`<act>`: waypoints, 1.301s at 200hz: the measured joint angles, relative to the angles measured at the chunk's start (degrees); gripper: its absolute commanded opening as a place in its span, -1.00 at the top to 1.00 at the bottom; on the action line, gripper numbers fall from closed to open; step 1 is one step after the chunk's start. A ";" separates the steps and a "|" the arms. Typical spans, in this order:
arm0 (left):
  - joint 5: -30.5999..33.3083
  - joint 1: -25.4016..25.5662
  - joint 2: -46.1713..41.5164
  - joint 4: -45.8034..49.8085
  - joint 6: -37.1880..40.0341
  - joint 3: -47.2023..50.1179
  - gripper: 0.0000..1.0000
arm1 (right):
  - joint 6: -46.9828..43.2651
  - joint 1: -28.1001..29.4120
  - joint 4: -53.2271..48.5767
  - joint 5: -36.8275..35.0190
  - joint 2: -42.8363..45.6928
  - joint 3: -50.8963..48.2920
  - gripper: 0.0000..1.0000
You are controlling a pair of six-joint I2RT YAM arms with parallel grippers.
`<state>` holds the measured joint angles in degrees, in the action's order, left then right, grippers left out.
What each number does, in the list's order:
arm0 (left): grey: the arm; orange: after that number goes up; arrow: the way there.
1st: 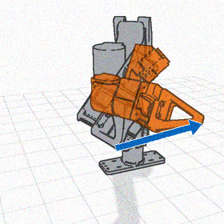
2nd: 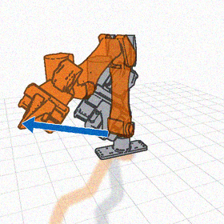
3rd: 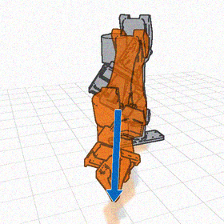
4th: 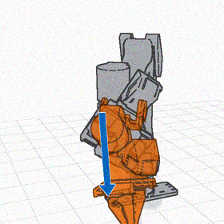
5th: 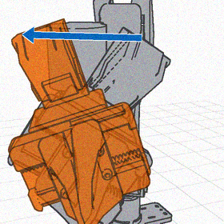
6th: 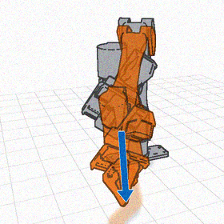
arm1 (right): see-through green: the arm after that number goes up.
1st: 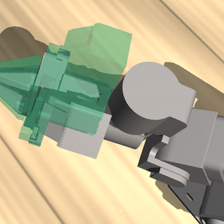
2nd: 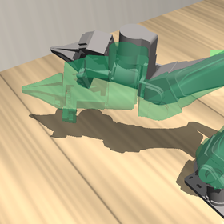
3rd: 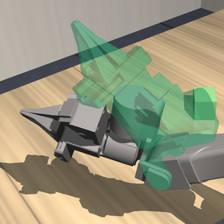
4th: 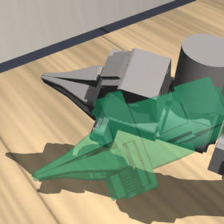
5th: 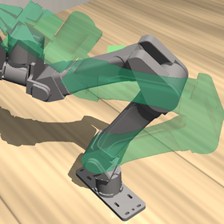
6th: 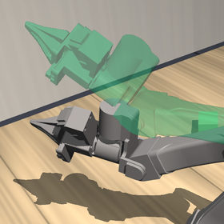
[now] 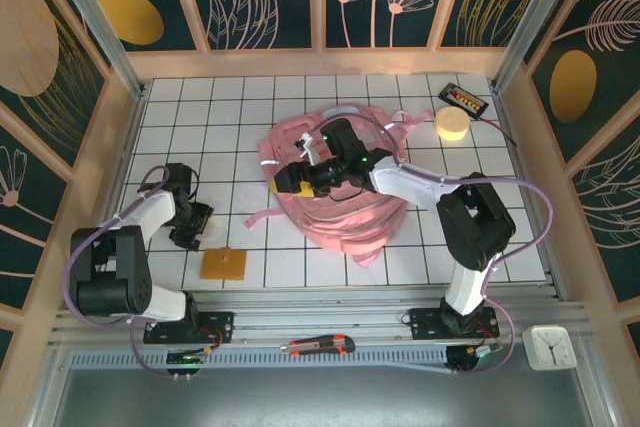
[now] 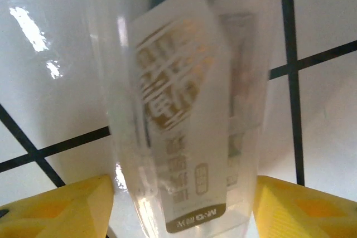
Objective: Pack the student bag
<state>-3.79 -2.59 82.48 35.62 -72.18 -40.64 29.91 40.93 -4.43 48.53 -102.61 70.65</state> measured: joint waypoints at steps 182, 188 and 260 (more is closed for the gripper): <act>-0.52 0.22 -4.50 1.92 7.30 -9.31 0.10 | -0.76 -5.27 -2.71 -6.12 3.26 -0.35 -0.98; -0.85 0.44 -4.76 1.92 7.85 -9.44 0.10 | -0.52 -5.70 -3.13 -8.02 4.57 -0.42 -0.99; -4.79 16.72 -3.17 0.76 18.91 -13.49 0.10 | 7.45 -14.08 -5.16 -25.22 23.87 -7.61 -0.98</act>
<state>-8.58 14.13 79.31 36.38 -53.28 -54.13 37.36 26.85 -9.58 23.31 -78.74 63.05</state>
